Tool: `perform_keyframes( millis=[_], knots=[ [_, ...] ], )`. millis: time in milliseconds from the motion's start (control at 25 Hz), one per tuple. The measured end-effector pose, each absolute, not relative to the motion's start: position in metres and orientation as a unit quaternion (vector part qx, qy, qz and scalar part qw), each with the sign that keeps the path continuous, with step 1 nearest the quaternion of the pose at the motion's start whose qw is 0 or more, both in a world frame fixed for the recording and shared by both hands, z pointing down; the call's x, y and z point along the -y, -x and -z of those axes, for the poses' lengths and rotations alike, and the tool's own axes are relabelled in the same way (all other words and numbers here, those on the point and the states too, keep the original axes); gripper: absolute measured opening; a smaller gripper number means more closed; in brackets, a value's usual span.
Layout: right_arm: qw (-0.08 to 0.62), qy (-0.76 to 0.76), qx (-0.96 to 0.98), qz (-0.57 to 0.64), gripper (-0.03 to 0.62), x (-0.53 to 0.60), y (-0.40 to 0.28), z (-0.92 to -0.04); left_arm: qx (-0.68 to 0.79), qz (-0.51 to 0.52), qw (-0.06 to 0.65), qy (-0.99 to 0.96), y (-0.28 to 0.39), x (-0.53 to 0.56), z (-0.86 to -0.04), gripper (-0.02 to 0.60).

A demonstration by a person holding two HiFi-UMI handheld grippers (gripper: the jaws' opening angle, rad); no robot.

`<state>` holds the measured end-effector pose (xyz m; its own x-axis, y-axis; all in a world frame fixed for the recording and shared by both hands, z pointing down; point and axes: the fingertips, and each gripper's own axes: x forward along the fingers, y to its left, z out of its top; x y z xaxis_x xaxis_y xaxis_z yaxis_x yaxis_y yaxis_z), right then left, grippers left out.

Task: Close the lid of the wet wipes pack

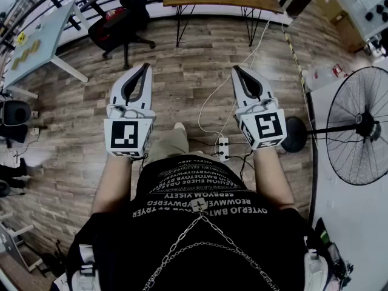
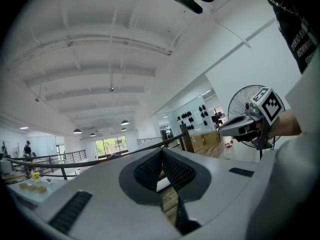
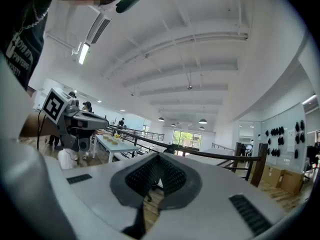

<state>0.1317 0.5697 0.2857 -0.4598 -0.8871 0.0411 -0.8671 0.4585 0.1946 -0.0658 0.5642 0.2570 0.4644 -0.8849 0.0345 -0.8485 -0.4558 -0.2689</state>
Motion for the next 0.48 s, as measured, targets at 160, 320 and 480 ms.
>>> perform_keyframes(
  millis=[160,320,480],
  knots=[
    [0.067,-0.516,0.851,0.064,0.014,-0.564,-0.138,-0.292,-0.51,0.085,0.102,0.85,0.063,-0.556,-0.268,0.028],
    [0.064,-0.518,0.851,0.056,0.015,-0.554,-0.144,-0.294,-0.51,0.085,0.093,0.851,0.061,-0.542,-0.274,0.027],
    [0.068,-0.517,0.851,0.056,0.015,-0.539,-0.146,-0.294,-0.505,0.085,0.085,0.855,0.06,-0.521,-0.279,0.028]
  ],
)
